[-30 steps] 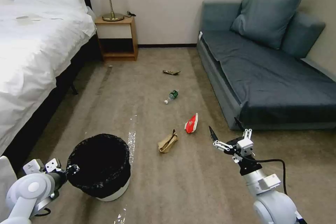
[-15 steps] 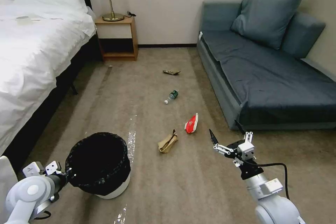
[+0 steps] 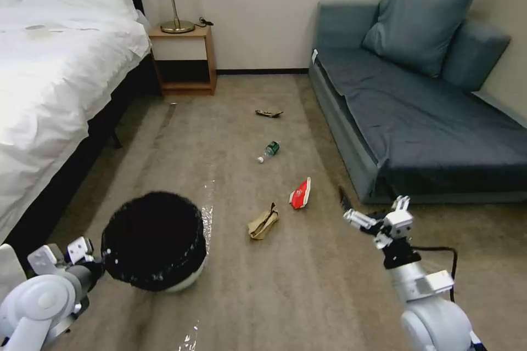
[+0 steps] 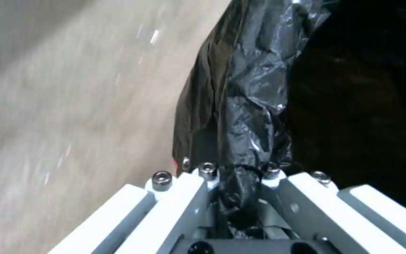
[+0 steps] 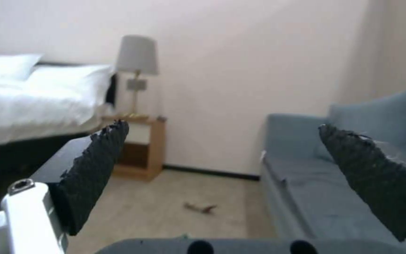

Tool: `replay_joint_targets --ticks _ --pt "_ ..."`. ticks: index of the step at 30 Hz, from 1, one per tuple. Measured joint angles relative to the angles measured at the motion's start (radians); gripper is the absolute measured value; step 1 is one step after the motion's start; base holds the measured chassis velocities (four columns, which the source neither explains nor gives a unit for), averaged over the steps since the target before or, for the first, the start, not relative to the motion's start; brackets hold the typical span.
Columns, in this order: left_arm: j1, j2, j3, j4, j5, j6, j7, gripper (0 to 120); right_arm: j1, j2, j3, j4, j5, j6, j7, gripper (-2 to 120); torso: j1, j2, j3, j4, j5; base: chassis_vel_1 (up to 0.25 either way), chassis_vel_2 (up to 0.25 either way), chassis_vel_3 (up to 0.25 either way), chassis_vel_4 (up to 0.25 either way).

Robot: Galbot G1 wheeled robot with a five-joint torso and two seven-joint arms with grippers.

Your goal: Pick up the trash bin, then pick up the garbage on the floor and place it into the trash bin.

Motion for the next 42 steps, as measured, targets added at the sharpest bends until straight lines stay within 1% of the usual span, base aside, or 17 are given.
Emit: replay_joint_targets --ticks 1,2,4,5,8,10,12,13,15,17,18,19,21,22,24,31,42 --pt "0.0 0.008 -0.026 -0.042 -0.001 -0.001 0.003 1 0.005 0.016 0.008 0.0 -0.01 0.0 0.009 100 0.0 0.0 0.0 -0.0001 -0.0002 0.0 0.0 0.0 0.0" --pt "0.0 0.008 -0.026 -0.042 -0.001 -0.001 0.003 1 0.005 0.016 0.008 0.0 -0.01 0.0 0.009 100 0.0 0.0 0.0 -0.0001 -0.0002 0.0 0.0 0.0 0.0" --pt "0.0 0.019 -0.085 -0.106 -0.001 -0.001 0.019 1 0.008 0.051 0.014 -0.013 -0.047 0.017 0.01 100 0.0 0.0 0.0 -0.0001 0.0003 0.0 0.0 0.0 0.0" --pt "0.002 0.023 -0.107 -0.118 0.005 -0.001 0.032 1 0.007 0.063 0.013 -0.018 -0.058 0.022 0.01 100 0.0 0.0 0.0 -0.0002 0.0002 0.0 0.0 0.0 0.0" --pt "0.004 0.026 -0.142 -0.131 0.013 -0.001 0.039 1 0.002 0.083 0.007 -0.023 -0.072 0.028 0.006 100 0.0 0.0 0.0 0.0 0.0 0.0 0.0 0.0 0.0" --pt "0.003 0.026 -0.152 -0.131 0.014 -0.001 0.035 1 -0.001 0.088 0.005 -0.025 -0.077 0.03 0.003 100 0.0 0.0 0.0 0.0 -0.0001 0.0 0.0 0.0 0.0" --pt "0.0 0.025 -0.177 -0.127 0.003 0.003 -0.022 1 -0.003 0.097 0.002 -0.028 -0.083 0.032 0.0 100 0.0 0.0 0.0 -0.0001 -0.0001 0.0 0.0 0.0 0.0" --pt "0.0 0.025 -0.177 -0.127 0.003 0.003 -0.022 1 -0.003 0.097 0.002 -0.028 -0.083 0.032 0.0 100 0.0 0.0 0.0 -0.0001 -0.0001 0.0 0.0 0.0 0.0" --pt "-0.002 0.021 -0.191 -0.102 -0.047 0.015 -0.077 1 -0.003 0.099 0.001 -0.028 -0.084 0.032 -0.003 100 0.0 0.0 0.0 0.0003 -0.0003 0.0 0.0 0.0 0.0" --pt "-0.002 0.019 -0.192 -0.096 -0.056 0.017 -0.082 1 -0.003 0.099 0.001 -0.028 -0.084 0.032 -0.004 100 0.0 0.0 0.0 0.0003 -0.0004 0.0 0.0 0.0 0.0" --pt "-0.005 0.013 -0.194 -0.075 -0.094 0.029 -0.112 1 -0.003 0.1 0.001 -0.026 -0.083 0.031 -0.005 100 0.0 0.0 0.0 0.0 -0.0003 0.0 0.0 0.0 0.0" --pt "-0.005 0.013 -0.194 -0.075 -0.094 0.029 -0.112 1 -0.003 0.1 0.001 -0.026 -0.083 0.031 -0.005 100 0.0 0.0 0.0 0.0 -0.0003 0.0 0.0 0.0 0.0" --pt "-0.011 0.008 -0.192 -0.059 -0.17 0.045 -0.164 1 -0.003 0.102 -0.001 -0.024 -0.083 0.029 -0.008 100 0.0 0.0 0.0 0.0001 -0.0002 0.0 0.0 0.0 0.0" --pt "-0.011 0.008 -0.192 -0.059 -0.17 0.045 -0.164 1 -0.003 0.102 -0.001 -0.024 -0.083 0.029 -0.008 100 0.0 0.0 0.0 0.0001 -0.0002 0.0 0.0 0.0 0.0" --pt "-0.019 0.005 -0.185 -0.037 -0.21 0.053 -0.196 1 -0.003 0.104 -0.001 -0.024 -0.083 0.028 -0.009 100 0.0 0.0 0.0 0.0 -0.0003 0.0 0.0 0.0 0.0" --pt "-0.028 0.005 -0.174 -0.026 -0.245 0.053 -0.214 1 -0.003 0.104 -0.001 -0.031 -0.083 0.03 -0.013 100 0.0 0.0 0.0 0.0 0.0 0.0 0.0 0.0 0.0" --pt "-0.029 0.001 -0.168 -0.024 -0.244 0.051 -0.213 1 0.004 0.103 -0.004 -0.047 -0.077 0.032 -0.019 100 0.0 0.0 0.0 0.0 0.0 0.0 0.0 0.0 0.0"
